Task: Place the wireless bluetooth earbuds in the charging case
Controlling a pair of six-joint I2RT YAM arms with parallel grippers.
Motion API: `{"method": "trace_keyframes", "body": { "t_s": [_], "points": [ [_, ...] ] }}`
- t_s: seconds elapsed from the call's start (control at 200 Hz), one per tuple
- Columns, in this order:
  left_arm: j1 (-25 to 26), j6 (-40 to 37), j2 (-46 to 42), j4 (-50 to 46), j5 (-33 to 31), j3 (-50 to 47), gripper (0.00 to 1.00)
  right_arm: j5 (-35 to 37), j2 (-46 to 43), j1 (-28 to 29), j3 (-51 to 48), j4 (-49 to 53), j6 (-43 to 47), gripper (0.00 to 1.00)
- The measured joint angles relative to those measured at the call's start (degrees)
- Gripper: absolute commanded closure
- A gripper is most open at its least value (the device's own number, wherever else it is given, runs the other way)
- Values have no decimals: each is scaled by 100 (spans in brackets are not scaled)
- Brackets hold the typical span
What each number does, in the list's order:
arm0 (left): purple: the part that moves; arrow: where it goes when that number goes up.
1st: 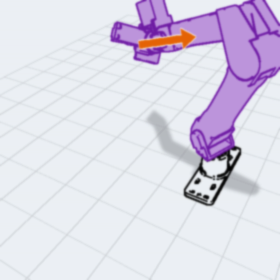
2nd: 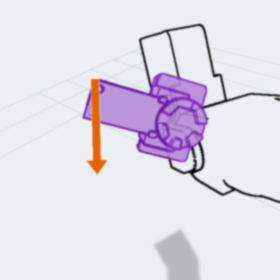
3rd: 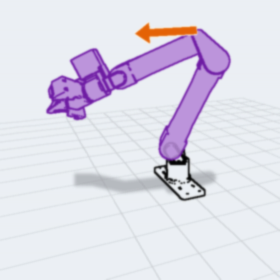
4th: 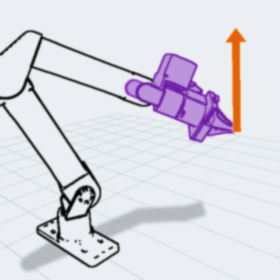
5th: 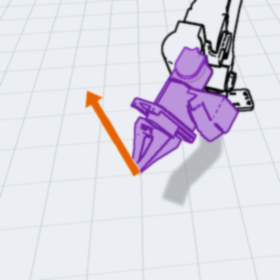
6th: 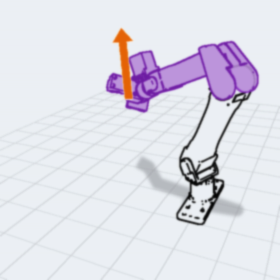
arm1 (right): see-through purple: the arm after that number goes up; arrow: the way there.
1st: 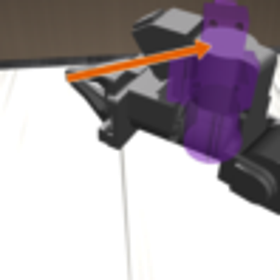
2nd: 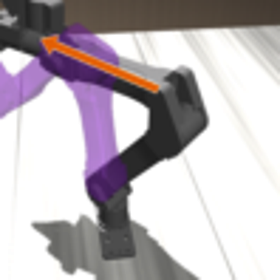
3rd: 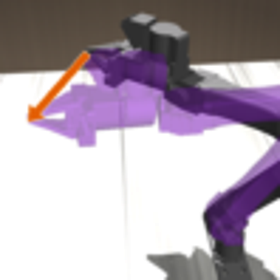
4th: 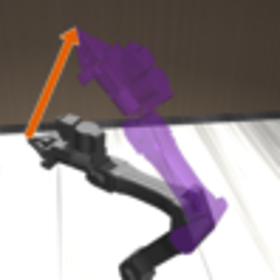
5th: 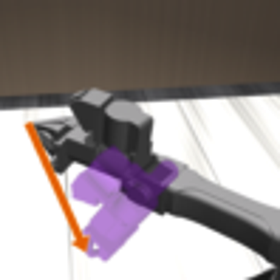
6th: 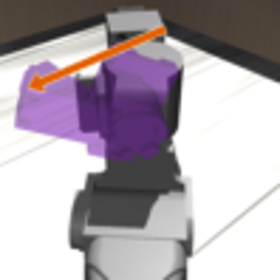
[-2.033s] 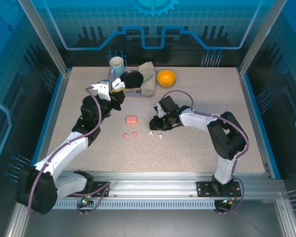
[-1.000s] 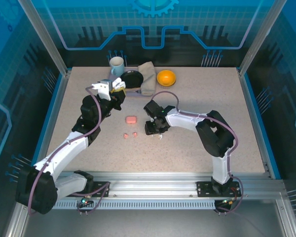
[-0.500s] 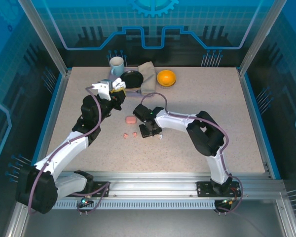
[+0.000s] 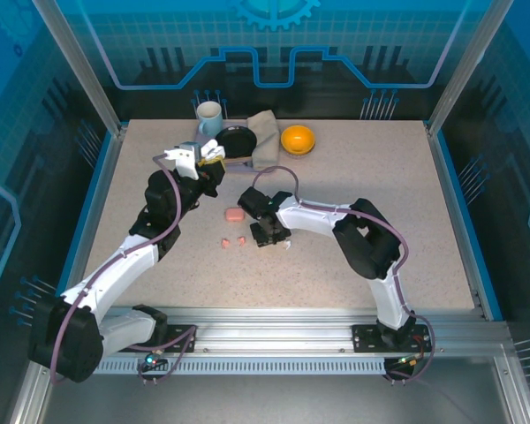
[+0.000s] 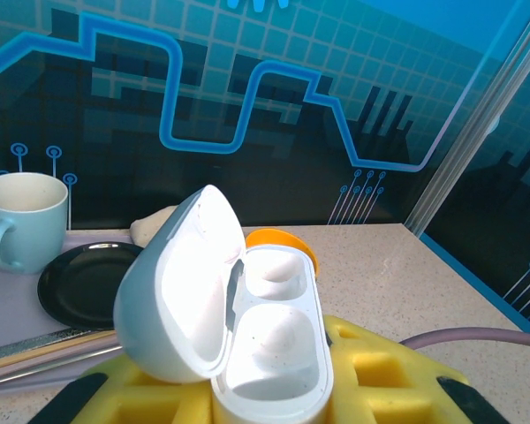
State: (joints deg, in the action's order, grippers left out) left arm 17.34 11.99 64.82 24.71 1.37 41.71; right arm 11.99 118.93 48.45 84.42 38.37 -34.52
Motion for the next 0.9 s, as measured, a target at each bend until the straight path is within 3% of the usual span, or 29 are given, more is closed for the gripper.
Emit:
{"method": "trace_keyframes", "body": {
  "t_s": [0.17, 0.49, 0.9],
  "points": [
    [0, 9, 0, 0, -2, 0, 100, -17, 0, -11, 2, -7, -17, 77],
    [0, 13, 0, 2, 0, 0, 100, 131, -210, -90, -140, -20, -70, 78],
    [0, 15, 0, 57, 48, 4, 100, 1325, -516, -612, -142, 428, -98, 79]
  ]
}}
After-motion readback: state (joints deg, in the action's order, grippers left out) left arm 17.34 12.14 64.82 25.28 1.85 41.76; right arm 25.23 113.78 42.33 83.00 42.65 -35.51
